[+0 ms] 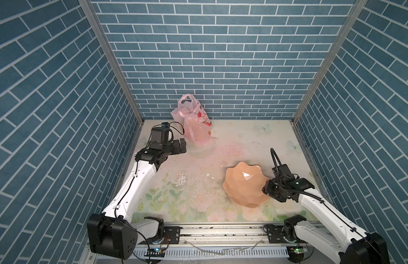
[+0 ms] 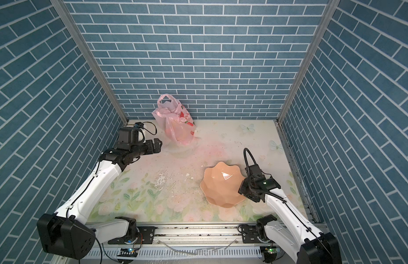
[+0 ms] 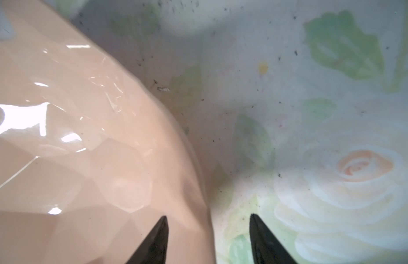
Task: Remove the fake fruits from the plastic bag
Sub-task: 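Raise the left gripper toward the pink bag while the right gripper nears the bowl, then grasp the pink bag's handles with the left gripper and lift them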
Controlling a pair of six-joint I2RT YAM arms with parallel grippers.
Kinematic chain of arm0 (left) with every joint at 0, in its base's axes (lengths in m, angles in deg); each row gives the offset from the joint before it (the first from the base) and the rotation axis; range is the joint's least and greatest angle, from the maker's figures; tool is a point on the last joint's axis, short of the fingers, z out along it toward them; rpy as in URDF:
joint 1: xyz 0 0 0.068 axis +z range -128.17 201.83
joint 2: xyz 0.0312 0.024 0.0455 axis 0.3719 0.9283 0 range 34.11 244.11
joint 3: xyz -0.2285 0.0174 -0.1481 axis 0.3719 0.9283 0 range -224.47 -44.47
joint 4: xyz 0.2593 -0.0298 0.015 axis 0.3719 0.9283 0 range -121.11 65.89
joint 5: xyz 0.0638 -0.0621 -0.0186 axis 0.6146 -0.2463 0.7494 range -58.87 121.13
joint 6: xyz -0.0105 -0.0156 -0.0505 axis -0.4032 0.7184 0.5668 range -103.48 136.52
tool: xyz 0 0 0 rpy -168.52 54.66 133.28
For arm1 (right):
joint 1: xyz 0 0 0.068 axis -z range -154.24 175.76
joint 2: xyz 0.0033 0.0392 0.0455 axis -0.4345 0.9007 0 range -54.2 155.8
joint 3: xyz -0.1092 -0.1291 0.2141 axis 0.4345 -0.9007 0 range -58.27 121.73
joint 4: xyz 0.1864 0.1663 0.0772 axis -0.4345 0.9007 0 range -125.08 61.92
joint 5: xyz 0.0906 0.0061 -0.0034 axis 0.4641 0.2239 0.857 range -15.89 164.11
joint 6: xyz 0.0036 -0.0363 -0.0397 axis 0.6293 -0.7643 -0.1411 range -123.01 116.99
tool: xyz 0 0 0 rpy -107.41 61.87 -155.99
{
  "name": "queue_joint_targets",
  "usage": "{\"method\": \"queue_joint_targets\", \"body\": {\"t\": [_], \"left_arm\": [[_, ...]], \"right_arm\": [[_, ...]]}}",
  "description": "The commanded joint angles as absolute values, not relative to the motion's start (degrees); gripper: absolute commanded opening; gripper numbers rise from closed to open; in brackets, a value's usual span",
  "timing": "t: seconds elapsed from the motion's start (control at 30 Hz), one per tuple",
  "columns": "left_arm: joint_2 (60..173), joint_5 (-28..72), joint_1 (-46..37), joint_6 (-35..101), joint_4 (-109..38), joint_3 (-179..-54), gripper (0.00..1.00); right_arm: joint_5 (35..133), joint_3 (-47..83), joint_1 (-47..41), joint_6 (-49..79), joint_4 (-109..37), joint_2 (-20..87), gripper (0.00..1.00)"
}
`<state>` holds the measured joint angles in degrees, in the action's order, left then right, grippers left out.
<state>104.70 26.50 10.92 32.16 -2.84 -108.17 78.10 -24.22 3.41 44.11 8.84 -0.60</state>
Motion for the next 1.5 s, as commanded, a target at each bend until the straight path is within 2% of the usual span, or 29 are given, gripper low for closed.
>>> {"method": "queue_joint_targets", "body": {"t": [0.0, 0.23, 0.47, 0.57, 0.83, 1.0, 1.07, 1.17, 1.23, 1.33, 1.4, 1.47], "left_arm": [[106.4, 28.9, 10.7, 32.3, -2.5, -111.7, 0.99], [117.7, 29.4, 10.7, 31.4, -3.8, -122.9, 0.99], [132.2, 27.9, 10.7, 29.8, -11.2, -134.8, 0.99], [138.8, 28.2, 10.7, 28.5, -12.9, -140.7, 0.98], [148.4, 28.3, 10.7, 27.8, -22.5, -147.3, 0.87], [148.7, 28.0, 10.7, 28.8, -30.8, -145.0, 0.71], [148.0, 27.7, 10.7, 29.5, -32.9, -143.9, 0.68], [146.5, 27.1, 10.7, 30.3, -35.9, -142.0, 0.72], [145.5, 26.8, 10.7, 31.2, -37.9, -140.7, 0.86], [146.1, 26.2, 10.7, 31.3, -37.7, -141.9, 0.87], [147.0, 26.7, 10.7, 31.3, -37.1, -143.4, 0.82], [147.4, 26.8, 10.7, 31.4, -37.6, -143.8, 0.67]], "right_arm": [[73.9, -17.6, 3.3, 41.0, 14.9, -0.7, 0.62], [65.6, -7.4, 3.3, 34.6, 22.2, -0.1, 0.64], [59.4, -5.4, 4.1, 29.5, 19.4, 0.0, 0.67], [59.6, -5.6, 5.2, 28.0, 17.3, 0.3, 0.68], [66.1, -6.9, 9.8, 26.8, 12.1, 4.1, 0.68], [68.2, -7.4, 10.6, 26.9, 9.8, 7.2, 0.68], [68.8, -7.4, 10.6, 27.0, 9.2, 8.2, 0.67], [69.5, -7.3, 10.6, 26.8, 8.5, 9.3, 0.67], [70.0, -7.2, 10.6, 26.6, 8.2, 9.7, 0.67], [70.6, -7.0, 10.6, 26.6, 8.0, 9.8, 0.66], [70.5, -6.8, 10.6, 26.6, 7.9, 9.7, 0.65], [70.5, -6.9, 10.6, 26.8, 8.0, 9.6, 0.65]]}}
